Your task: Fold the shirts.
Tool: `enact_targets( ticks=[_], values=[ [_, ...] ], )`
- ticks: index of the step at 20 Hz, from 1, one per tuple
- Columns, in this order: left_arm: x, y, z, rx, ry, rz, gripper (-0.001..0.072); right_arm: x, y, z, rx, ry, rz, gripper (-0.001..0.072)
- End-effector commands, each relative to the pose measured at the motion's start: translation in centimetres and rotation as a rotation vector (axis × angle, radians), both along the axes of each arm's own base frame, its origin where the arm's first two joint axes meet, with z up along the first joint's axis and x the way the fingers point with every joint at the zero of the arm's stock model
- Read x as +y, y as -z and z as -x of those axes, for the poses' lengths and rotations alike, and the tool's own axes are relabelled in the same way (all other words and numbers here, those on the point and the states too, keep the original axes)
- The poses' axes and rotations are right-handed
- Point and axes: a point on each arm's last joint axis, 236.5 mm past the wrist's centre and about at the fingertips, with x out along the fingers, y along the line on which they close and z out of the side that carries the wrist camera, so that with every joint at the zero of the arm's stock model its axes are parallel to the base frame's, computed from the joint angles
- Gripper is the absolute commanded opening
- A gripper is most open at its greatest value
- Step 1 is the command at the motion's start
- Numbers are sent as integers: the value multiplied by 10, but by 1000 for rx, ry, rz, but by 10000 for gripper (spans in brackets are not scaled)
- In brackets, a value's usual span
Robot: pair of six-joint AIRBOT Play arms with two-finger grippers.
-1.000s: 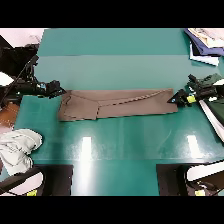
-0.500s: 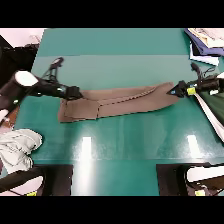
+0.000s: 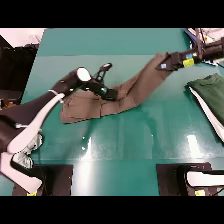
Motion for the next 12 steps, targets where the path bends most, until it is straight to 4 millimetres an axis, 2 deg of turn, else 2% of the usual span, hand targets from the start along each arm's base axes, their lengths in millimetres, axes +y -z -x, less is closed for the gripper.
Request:
enact_targets(
  ticks=[1, 4, 7, 9, 12],
  values=[
    [-27, 16, -13, 9, -2, 12, 28, 53, -42, 16, -110, -102, -10, 21],
    [-29, 10, -21, -18, -18, 25, 29, 81, -49, 24, -127, -154, -22, 21],
    [-25, 12, -18, -7, -6, 10, 28, 100, -47, 26, -128, -199, -24, 21],
    [-13, 13, -15, 33, -1, -4, 28, 108, -45, 25, -130, -214, -26, 21],
    [18, -1, -18, 59, 0, -31, 27, 121, -44, 25, -137, -244, -29, 21]
  ],
)
